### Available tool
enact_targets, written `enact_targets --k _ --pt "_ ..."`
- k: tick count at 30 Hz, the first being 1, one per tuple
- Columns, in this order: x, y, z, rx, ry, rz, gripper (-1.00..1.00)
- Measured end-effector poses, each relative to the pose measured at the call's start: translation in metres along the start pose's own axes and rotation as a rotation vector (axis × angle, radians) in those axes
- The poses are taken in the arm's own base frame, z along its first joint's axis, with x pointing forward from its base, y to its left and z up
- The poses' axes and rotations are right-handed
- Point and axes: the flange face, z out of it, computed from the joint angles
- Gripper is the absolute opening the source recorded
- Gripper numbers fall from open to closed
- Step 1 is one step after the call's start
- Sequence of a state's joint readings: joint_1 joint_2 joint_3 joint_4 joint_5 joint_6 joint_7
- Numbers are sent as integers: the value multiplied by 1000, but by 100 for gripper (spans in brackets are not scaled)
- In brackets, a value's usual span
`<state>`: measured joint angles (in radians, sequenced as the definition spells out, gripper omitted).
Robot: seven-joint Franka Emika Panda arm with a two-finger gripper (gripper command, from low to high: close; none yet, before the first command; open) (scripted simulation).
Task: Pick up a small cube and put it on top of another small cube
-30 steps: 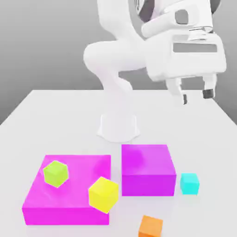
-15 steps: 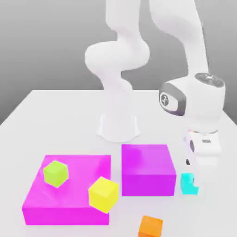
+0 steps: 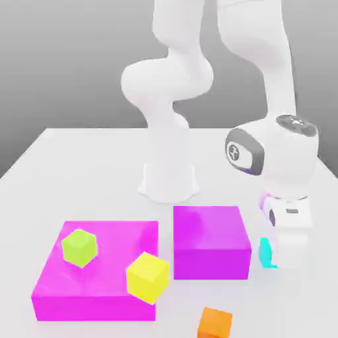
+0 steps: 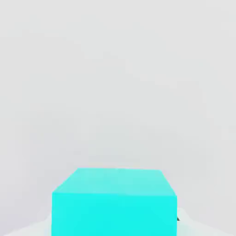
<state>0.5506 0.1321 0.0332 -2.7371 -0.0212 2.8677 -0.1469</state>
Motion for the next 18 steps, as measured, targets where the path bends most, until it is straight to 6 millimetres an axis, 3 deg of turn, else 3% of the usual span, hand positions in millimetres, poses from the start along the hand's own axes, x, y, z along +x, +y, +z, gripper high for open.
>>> enact_targets --k 1,4,7,10,12,15,16,18 --pt "1 13 -10 -1 1 41 -100" --pt "-4 87 -43 -2 3 259 -100" --pt "-33 176 -77 -2 3 528 -100" --pt "-69 239 -113 1 2 742 -100" --pt "-85 261 -116 6 1 821 -100" --pt "-87 265 -85 7 1 838 -100" --pt "-88 265 -74 5 1 839 100" --pt "-87 265 -74 5 1 837 100"
